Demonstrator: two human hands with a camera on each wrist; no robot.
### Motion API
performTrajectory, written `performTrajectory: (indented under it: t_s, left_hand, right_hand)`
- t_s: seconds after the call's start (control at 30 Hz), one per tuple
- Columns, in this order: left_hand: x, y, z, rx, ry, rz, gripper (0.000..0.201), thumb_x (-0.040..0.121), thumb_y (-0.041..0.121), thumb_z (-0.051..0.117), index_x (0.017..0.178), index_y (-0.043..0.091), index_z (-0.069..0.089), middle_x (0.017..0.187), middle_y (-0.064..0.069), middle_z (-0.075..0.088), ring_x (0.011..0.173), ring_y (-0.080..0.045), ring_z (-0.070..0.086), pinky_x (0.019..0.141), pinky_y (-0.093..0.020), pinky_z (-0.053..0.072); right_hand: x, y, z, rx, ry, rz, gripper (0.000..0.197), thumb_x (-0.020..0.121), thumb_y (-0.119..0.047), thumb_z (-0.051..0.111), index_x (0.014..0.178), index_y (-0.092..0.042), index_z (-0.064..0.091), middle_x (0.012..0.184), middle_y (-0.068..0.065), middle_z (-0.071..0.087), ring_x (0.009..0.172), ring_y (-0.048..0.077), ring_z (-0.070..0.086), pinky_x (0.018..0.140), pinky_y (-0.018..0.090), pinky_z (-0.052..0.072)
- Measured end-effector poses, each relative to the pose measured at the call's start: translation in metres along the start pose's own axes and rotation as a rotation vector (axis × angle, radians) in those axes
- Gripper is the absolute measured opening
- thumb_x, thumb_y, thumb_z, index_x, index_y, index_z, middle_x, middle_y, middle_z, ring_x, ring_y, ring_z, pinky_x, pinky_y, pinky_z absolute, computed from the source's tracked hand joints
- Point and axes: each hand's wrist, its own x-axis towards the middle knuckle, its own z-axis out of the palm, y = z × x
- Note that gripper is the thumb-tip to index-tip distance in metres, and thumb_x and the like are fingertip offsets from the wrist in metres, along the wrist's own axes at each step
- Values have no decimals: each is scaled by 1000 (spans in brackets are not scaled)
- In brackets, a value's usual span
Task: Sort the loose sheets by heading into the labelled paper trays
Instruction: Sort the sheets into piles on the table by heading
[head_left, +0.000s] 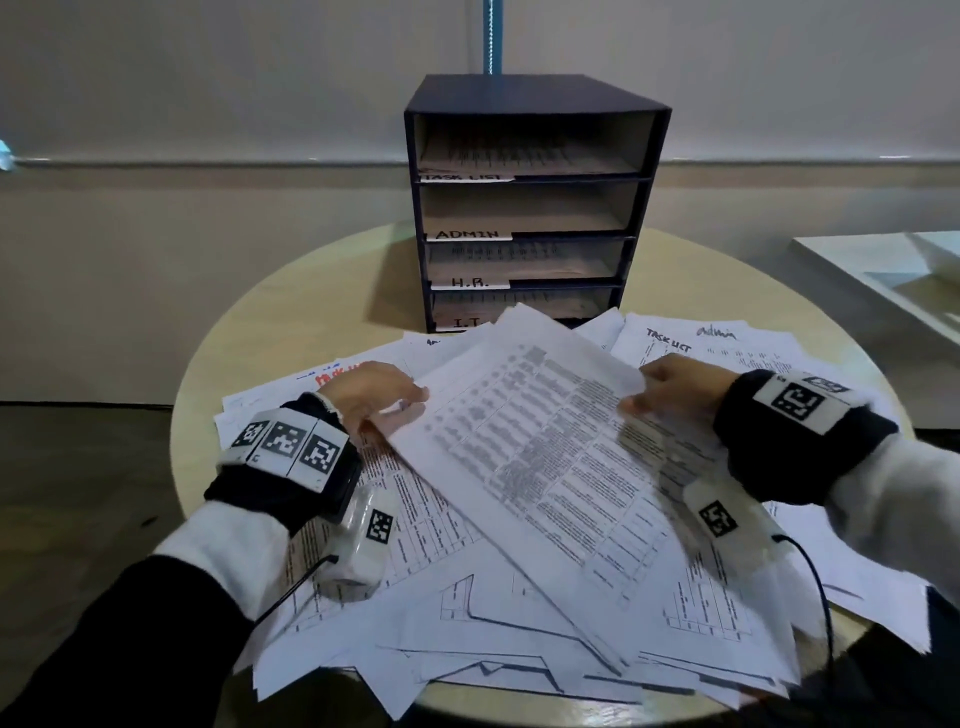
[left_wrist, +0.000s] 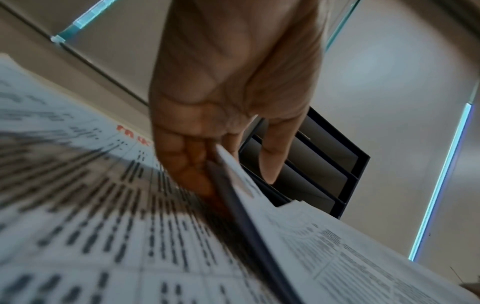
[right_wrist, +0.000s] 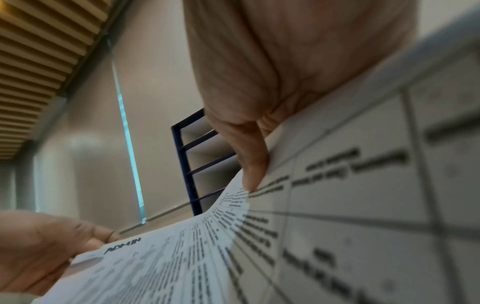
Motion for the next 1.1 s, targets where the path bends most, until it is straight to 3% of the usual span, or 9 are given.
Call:
performTrajectory:
  t_s: [0.17, 0.33, 0.43, 0.53, 0.63, 0.73, 0.8, 0.9, 1.1]
  left_hand:
    - [1, 8, 9, -209, -77, 39, 20, 93, -1, 48, 110, 7, 55, 85, -10, 65, 65, -17, 56, 38, -18, 45]
    - [7, 16, 24, -265, -2, 196, 31, 91, -13, 39, 107, 8, 56, 105, -16, 60, 73, -18, 59, 60, -25, 53]
    - [8, 23, 26, -157, 18, 294, 37, 91, -12, 39, 107, 13, 60, 109, -14, 61, 79, -23, 61, 61, -24, 54]
    - [4, 34, 31, 27, -20, 406, 42, 90, -8, 40, 113, 17, 63, 119, -12, 61, 84, -26, 57, 68, -32, 46]
    - [-3, 43, 43, 207, -11, 502, 43, 91, -6, 35, 117, 14, 64, 124, -13, 61, 72, -29, 54, 53, -30, 40]
    - [-2, 45, 52, 219, 26, 552, 41, 91, -5, 36, 112, 13, 66, 127, -7, 58, 63, -14, 47, 46, -15, 35]
    - [1, 44, 52, 148, 42, 530, 29, 91, -2, 44, 101, 14, 67, 110, -7, 62, 73, -17, 54, 54, -15, 42]
    - [7, 42, 49, -34, -5, 427, 15, 93, 10, 52, 80, 13, 61, 95, -13, 63, 86, -28, 61, 76, -33, 53]
    - [4, 42, 47, -433, -178, 226, 17, 96, 18, 48, 96, 6, 59, 80, -8, 65, 58, -13, 63, 51, -20, 52]
  right_hand:
    - [-4, 33, -8, 11, 73, 72, 23, 90, -22, 56, 67, -26, 55, 68, -3, 58, 65, 16, 54, 68, 26, 41]
    - [-9, 40, -2, 36, -43, 123, 23, 91, -10, 52, 70, -19, 55, 74, 4, 57, 73, 21, 54, 75, 31, 45]
    - [-12, 25, 0, -36, 12, 114, 11, 88, -12, 58, 97, -7, 56, 100, 13, 58, 93, 25, 56, 81, 30, 44]
    - [-8, 4, 0, -187, 99, 38, 60, 87, -20, 61, 136, -1, 31, 136, 18, 38, 121, 31, 45, 98, 32, 38]
    - [-2, -17, 3, -223, 127, -86, 58, 91, -22, 53, 140, -5, 28, 139, 16, 33, 121, 28, 44, 103, 34, 36]
    - [3, -31, 16, -251, 130, -146, 53, 91, -23, 49, 139, -10, 31, 137, 13, 36, 120, 27, 44, 103, 42, 39]
    - [8, -33, 28, -280, 116, -164, 48, 89, -23, 50, 134, -13, 35, 133, 10, 39, 120, 27, 43, 99, 43, 40]
    - [14, -33, 40, -275, 92, -189, 49, 85, -22, 58, 129, -15, 38, 132, 8, 39, 121, 27, 40, 98, 43, 40]
    - [12, -34, 38, -232, 168, -411, 81, 80, -30, 68, 145, -25, 19, 149, -4, 27, 134, 19, 28, 108, 44, 30]
